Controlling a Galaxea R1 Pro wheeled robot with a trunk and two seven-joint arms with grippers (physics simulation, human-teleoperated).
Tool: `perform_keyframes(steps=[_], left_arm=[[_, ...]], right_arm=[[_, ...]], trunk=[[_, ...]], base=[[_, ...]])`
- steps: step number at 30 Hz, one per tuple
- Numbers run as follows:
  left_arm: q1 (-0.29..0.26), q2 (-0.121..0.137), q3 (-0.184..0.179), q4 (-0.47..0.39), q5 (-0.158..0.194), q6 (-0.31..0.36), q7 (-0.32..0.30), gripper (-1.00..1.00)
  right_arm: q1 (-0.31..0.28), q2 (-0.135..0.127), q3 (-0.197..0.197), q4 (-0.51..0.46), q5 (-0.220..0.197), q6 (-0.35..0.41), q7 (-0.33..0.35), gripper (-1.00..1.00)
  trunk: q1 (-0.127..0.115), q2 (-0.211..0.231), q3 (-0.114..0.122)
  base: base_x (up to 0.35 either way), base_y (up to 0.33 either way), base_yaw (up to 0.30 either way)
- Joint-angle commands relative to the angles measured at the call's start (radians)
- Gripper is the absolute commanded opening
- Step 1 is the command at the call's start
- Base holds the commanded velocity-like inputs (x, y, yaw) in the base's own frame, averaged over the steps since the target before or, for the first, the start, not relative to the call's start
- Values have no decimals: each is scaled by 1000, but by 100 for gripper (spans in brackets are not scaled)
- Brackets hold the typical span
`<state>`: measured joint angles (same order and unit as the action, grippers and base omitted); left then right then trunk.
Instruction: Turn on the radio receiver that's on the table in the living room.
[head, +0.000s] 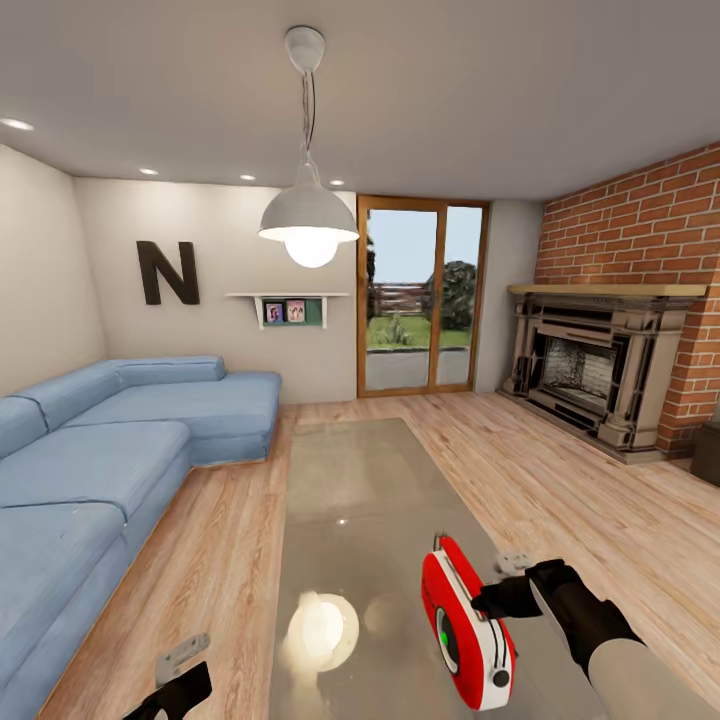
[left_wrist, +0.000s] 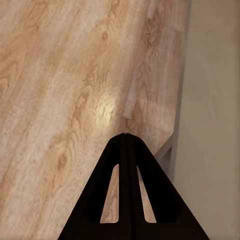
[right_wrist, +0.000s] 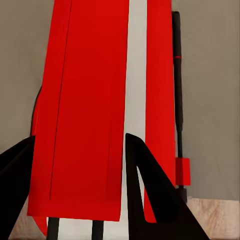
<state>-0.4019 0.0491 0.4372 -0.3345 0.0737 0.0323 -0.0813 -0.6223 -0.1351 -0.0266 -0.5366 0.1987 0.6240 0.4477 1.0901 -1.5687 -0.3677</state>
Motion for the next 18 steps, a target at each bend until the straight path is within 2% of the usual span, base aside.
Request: perform_keyframes(steps=[1,18], left_arm=[[0,0,0,0,0,0,0,-100],[0,-2,0,0,0,0,2,-100]], right_arm=[[-1,0,-1,4,-7,0,0,-100],[-1,0,-1,10,-7,-1,1,-100]], trunk=[[4,-7,-3],[69,-126,-56]], base=[[0,0,0],[0,0,0]])
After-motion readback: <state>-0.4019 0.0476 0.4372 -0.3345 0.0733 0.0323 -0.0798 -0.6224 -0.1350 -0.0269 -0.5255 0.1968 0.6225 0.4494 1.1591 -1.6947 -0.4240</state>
